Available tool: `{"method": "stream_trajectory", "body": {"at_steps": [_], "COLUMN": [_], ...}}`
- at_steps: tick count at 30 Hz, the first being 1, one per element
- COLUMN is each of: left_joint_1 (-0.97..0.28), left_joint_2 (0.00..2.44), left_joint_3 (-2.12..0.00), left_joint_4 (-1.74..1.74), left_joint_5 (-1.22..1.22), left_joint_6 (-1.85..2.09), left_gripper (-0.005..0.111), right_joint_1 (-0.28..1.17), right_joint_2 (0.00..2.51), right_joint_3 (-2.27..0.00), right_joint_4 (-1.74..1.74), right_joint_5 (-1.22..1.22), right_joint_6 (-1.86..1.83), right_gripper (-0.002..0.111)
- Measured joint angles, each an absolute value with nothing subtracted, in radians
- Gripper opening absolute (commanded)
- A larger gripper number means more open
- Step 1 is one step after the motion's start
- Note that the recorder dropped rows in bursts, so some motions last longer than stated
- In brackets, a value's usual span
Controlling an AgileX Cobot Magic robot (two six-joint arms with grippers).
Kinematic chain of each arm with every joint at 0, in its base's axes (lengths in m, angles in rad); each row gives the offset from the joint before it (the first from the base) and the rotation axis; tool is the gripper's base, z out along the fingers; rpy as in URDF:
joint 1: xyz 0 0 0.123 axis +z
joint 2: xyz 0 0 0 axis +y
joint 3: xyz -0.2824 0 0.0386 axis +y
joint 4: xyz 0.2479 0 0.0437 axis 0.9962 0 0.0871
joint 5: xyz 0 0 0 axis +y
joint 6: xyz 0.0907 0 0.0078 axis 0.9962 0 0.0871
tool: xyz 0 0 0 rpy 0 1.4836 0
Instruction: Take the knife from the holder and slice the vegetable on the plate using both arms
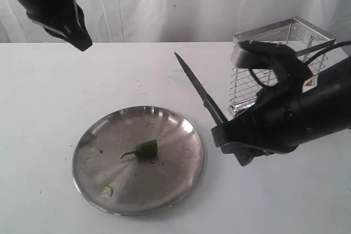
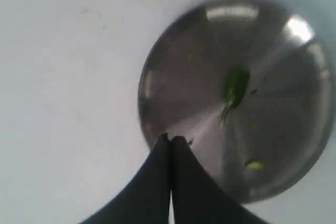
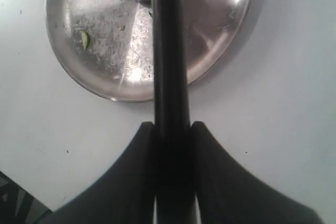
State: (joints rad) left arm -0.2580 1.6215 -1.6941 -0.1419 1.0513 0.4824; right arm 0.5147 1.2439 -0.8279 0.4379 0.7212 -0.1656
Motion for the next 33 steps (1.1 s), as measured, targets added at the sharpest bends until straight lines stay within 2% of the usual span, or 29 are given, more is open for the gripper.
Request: {"method": "stream_trajectory", "body": {"at_steps": [3,6,11,16,22,33], "left_joint_1": [-0.125,-0.050,-0.026,-0.026,-0.026,-0.065], "left_joint_2": [1.621,1.621,1.625,1.628,1.747,1.857], "left_joint_3": [-1.660,-1.568,-1.315,-1.103,-0.964,-0.965], "left_joint_4": [-0.434,-0.632,-1.037,-1.537,-1.693,-1.720], "left_joint_5": [1.029,0.984,0.911,0.953,0.894,0.942], "left_joint_6": [0.611,0.729,1.108,1.626,1.799,1.840], "left_gripper": [0.000,0.000,0.000,0.000,0.000,0.000], "right_joint_1": [0.628,0.735,0.841,0.879,0.884,0.886], "right_joint_2": [1.288,1.373,1.497,1.516,1.537,1.609], "right_joint_3": [-0.828,-0.846,-0.879,-0.890,-0.896,-0.946], "right_joint_4": [0.328,0.227,-0.020,-0.079,-0.079,0.046], "right_joint_5": [0.676,0.667,0.647,0.632,0.632,0.655], "right_joint_6": [0.000,0.131,0.435,0.529,0.546,0.416], "right_gripper": [0.000,0.000,0.000,0.000,0.000,0.000]}}
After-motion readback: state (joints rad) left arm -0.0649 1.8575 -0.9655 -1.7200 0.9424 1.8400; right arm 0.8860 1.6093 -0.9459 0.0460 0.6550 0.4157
